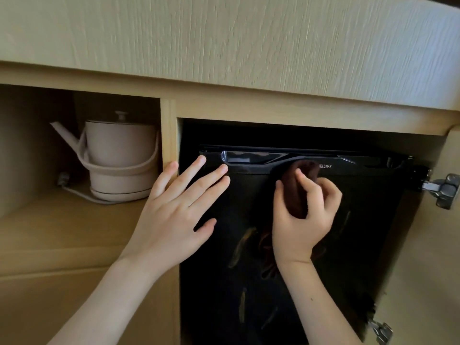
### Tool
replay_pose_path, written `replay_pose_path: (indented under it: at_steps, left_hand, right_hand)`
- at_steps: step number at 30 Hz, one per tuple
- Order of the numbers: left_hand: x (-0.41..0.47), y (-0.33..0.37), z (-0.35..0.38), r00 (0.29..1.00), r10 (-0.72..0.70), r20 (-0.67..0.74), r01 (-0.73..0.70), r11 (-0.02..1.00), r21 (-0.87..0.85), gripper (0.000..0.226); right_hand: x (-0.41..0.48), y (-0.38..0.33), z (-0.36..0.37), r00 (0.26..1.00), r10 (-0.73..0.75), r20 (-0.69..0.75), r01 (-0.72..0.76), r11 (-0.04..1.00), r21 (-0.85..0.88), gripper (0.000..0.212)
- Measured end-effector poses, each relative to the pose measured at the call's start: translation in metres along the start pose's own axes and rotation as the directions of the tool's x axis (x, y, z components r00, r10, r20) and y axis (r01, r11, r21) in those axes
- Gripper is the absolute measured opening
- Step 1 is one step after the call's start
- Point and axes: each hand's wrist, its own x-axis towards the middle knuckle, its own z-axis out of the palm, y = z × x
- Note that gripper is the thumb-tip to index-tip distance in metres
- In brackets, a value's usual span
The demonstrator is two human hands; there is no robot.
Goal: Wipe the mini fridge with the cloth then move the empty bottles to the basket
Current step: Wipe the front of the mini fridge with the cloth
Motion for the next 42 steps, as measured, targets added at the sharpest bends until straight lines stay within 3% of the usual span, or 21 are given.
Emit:
replay_pose_path:
  at_steps: [2, 4, 6, 8, 11, 14, 16, 18, 21, 25, 27, 31, 35, 38, 42]
  left_hand:
    - [-0.001, -0.002, 0.0, 1.0, 0.014, 0.016, -0.014, 1.0, 0.011, 0.071]
    - [0.0, -0.003, 0.0, 1.0, 0.011, 0.024, -0.012, 1.0, 0.028, 0.072]
    - [0.001, -0.002, -0.002, 1.0, 0.0, 0.03, -0.001, 1.0, 0.03, 0.072]
    - [0.002, 0.0, -0.004, 0.999, -0.006, 0.043, 0.005, 1.0, 0.021, 0.074]
    - [0.003, 0.0, -0.006, 0.998, -0.016, 0.056, 0.016, 1.0, 0.004, 0.077]
    - [0.002, 0.003, -0.007, 0.998, -0.027, 0.059, 0.028, 0.999, -0.02, 0.079]
    - [0.001, 0.002, -0.007, 0.998, -0.01, 0.061, 0.011, 1.0, -0.016, 0.079]
    - [0.0, 0.0, -0.006, 0.998, 0.001, 0.068, 0.0, 1.0, -0.002, 0.081]
    - [-0.001, -0.002, -0.005, 0.998, 0.006, 0.07, -0.006, 1.0, -0.001, 0.079]
    - [0.0, -0.005, -0.009, 0.996, 0.015, 0.087, -0.015, 1.0, 0.0, 0.074]
    - [0.001, -0.004, -0.013, 0.995, 0.002, 0.1, -0.001, 1.0, -0.016, 0.077]
    - [0.002, -0.002, -0.016, 0.993, 0.005, 0.12, -0.003, 1.0, -0.02, 0.081]
    - [0.001, -0.006, -0.016, 0.994, 0.02, 0.104, -0.018, 1.0, -0.019, 0.081]
    - [-0.002, -0.008, -0.014, 0.996, 0.025, 0.091, -0.025, 1.0, 0.002, 0.078]
    - [-0.003, -0.01, -0.015, 0.996, 0.027, 0.088, -0.029, 0.999, 0.02, 0.076]
  right_hand:
    - [-0.015, -0.003, 0.003, 0.977, -0.161, 0.141, 0.158, 0.987, 0.034, 0.028]
    - [-0.031, -0.002, -0.002, 0.901, -0.288, 0.326, 0.279, 0.957, 0.074, 0.029]
    - [-0.036, 0.005, -0.015, 0.837, -0.331, 0.436, 0.329, 0.941, 0.083, 0.033]
    - [-0.025, 0.012, -0.026, 0.868, -0.279, 0.41, 0.286, 0.957, 0.045, 0.036]
    - [0.006, 0.013, -0.028, 0.96, -0.168, 0.223, 0.179, 0.983, -0.031, 0.032]
    - [0.02, 0.003, -0.015, 0.983, -0.133, 0.125, 0.135, 0.991, -0.01, 0.028]
    - [0.012, -0.003, -0.007, 0.977, -0.16, 0.137, 0.16, 0.987, 0.013, 0.027]
    - [-0.01, -0.002, -0.004, 0.931, -0.26, 0.256, 0.253, 0.966, 0.061, 0.027]
    - [-0.045, 0.007, -0.012, 0.793, -0.412, 0.449, 0.395, 0.909, 0.136, 0.027]
    - [-0.054, 0.016, -0.026, 0.679, -0.477, 0.558, 0.466, 0.868, 0.174, 0.027]
    - [-0.042, 0.012, -0.027, 0.719, -0.424, 0.551, 0.415, 0.897, 0.151, 0.028]
    - [-0.001, -0.008, -0.008, 0.888, -0.253, 0.385, 0.218, 0.967, 0.133, 0.03]
    - [-0.003, -0.017, 0.005, 0.906, -0.224, 0.358, 0.204, 0.974, 0.094, 0.04]
    - [-0.034, -0.007, -0.003, 0.823, -0.333, 0.46, 0.305, 0.943, 0.136, 0.04]
    - [-0.058, 0.011, -0.026, 0.607, -0.485, 0.63, 0.493, 0.851, 0.18, 0.032]
